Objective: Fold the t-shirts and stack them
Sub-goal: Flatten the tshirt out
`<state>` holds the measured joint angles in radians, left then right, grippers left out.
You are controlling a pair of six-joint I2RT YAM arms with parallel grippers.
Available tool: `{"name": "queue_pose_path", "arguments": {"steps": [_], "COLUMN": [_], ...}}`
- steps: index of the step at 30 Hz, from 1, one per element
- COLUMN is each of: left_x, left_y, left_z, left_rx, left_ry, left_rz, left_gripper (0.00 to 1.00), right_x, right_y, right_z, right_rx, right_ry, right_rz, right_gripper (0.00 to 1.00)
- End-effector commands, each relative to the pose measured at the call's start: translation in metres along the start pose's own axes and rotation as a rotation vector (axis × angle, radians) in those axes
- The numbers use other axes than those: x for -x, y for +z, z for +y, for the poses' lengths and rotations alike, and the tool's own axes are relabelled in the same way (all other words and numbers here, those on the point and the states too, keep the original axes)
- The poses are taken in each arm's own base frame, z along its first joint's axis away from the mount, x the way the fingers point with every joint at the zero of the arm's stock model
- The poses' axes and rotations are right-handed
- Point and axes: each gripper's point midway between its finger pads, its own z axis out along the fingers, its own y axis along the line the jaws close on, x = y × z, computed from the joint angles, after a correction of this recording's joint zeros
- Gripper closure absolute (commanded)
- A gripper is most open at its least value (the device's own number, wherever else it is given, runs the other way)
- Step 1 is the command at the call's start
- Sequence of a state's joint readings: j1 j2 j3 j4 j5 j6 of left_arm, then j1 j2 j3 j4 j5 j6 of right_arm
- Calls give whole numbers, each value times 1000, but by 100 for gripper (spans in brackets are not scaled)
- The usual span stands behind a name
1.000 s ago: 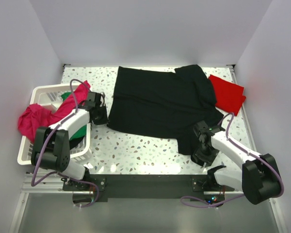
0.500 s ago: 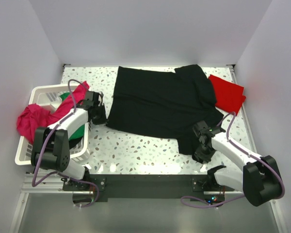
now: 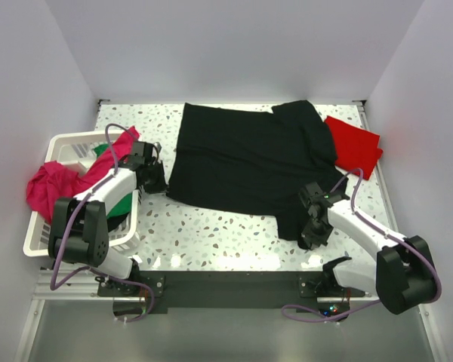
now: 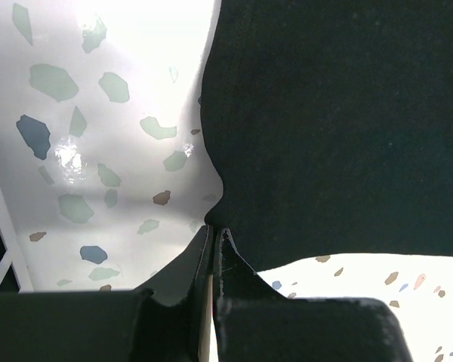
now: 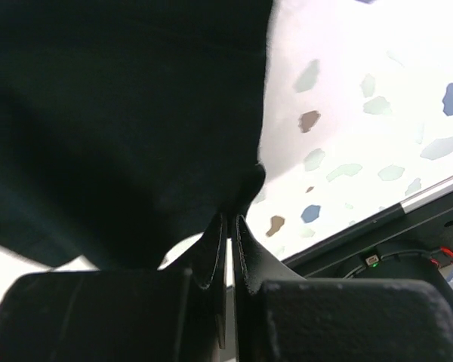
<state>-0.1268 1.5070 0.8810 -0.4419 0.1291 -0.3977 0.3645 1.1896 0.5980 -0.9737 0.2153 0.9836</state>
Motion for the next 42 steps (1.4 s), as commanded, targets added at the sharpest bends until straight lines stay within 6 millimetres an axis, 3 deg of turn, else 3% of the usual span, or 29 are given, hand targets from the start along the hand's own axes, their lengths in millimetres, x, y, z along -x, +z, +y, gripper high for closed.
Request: {"name": "queue_pose_path", "arguments": {"steps": [1, 6, 12, 21, 28, 32, 42], "left_x": [50, 51, 59, 32, 10, -4, -29], "left_y": [-20, -27, -56, -82, -82, -76, -52], "left_z": [-1, -8, -15, -14, -19, -19, -30], "left_rx": [-10, -45, -59, -74, -122, -134, -166], "left_ry": [20, 53, 86, 59, 61, 58, 87], "left_rz": [-165, -171, -221, -210, -194, -173, -120], "left_gripper": [100, 100, 100, 100, 100, 100, 100], "right_x": [7, 4, -1, -7, -12, -17, -14], "right_y": [-26, -55, -84, -112, -117, -111, -105], "right_z": [11, 11, 2, -13, -24, -31, -23], "right_rx": [51, 76, 100, 110, 122, 110, 147], "right_ry": [-65, -124, -163, -231, -238, -236, -199], "right_rz": [11, 58, 90, 115, 101, 105, 69], "right_gripper": [100, 100, 100, 100, 100, 100, 100]}}
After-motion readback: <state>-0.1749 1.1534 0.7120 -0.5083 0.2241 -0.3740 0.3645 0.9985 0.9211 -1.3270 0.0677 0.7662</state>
